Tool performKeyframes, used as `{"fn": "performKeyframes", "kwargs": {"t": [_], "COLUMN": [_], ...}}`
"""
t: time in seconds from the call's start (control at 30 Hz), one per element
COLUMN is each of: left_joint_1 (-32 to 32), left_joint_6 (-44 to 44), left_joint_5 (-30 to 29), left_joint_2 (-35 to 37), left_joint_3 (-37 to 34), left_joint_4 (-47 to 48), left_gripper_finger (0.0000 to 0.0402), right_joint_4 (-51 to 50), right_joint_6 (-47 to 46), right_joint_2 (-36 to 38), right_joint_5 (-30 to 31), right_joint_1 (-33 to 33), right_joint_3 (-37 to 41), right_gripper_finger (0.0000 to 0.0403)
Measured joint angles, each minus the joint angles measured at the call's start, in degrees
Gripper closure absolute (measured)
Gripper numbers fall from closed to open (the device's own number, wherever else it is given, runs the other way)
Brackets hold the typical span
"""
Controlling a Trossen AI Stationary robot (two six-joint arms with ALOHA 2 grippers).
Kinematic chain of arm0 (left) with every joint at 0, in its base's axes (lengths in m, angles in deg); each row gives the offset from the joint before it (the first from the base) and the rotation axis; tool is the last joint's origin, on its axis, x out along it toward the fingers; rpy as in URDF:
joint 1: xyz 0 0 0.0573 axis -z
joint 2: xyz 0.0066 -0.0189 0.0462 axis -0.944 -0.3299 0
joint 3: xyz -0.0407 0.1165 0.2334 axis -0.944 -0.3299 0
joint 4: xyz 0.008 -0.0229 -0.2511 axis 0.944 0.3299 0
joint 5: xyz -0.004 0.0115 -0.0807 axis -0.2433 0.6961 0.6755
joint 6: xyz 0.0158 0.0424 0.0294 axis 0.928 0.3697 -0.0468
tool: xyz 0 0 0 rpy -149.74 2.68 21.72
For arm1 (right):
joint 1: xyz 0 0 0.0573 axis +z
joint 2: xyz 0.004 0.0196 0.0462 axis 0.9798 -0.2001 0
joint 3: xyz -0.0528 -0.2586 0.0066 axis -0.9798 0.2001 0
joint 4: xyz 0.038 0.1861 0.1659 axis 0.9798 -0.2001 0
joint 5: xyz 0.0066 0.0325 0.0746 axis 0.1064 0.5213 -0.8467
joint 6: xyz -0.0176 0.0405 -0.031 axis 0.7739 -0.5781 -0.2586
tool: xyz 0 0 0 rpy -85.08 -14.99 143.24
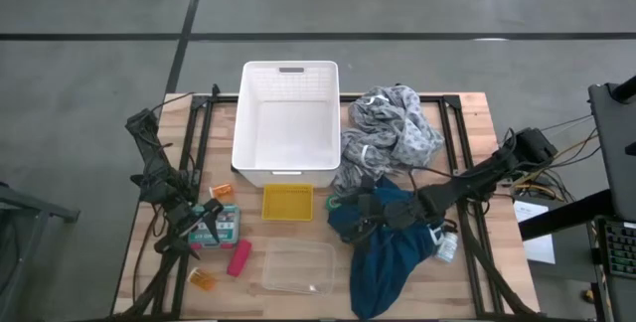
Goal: Pick & Place Medicine items
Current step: Put the blue bandage into the yellow bin
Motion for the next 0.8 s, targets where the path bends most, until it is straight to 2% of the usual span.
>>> {"fn": "performKeyframes", "kwargs": {"t": [0.2, 0.43, 0.8], "left_joint_1": [0.0, 0.0, 0.0], "left_joint_6": [0.0, 0.0, 0.0], "left_joint_5": [0.0, 0.0, 0.0], "left_joint_2": [0.0, 0.0, 0.0], "left_joint_3": [0.0, 0.0, 0.0], "left_joint_4": [0.0, 0.0, 0.0], "left_gripper_finger": [0.0110, 0.0110, 0.0110], "right_joint_4": [-2.9, -2.8, -2.7], "right_joint_6": [-2.9, -3.1, -2.4], "right_joint_2": [0.0, -0.7, -7.7], "right_joint_5": [-1.3, 1.1, 3.7], "right_joint_1": [0.4, -1.0, -4.0], "right_joint_3": [0.0, 0.0, -0.8], "right_gripper_finger": [0.0165, 0.0165, 0.0165]}}
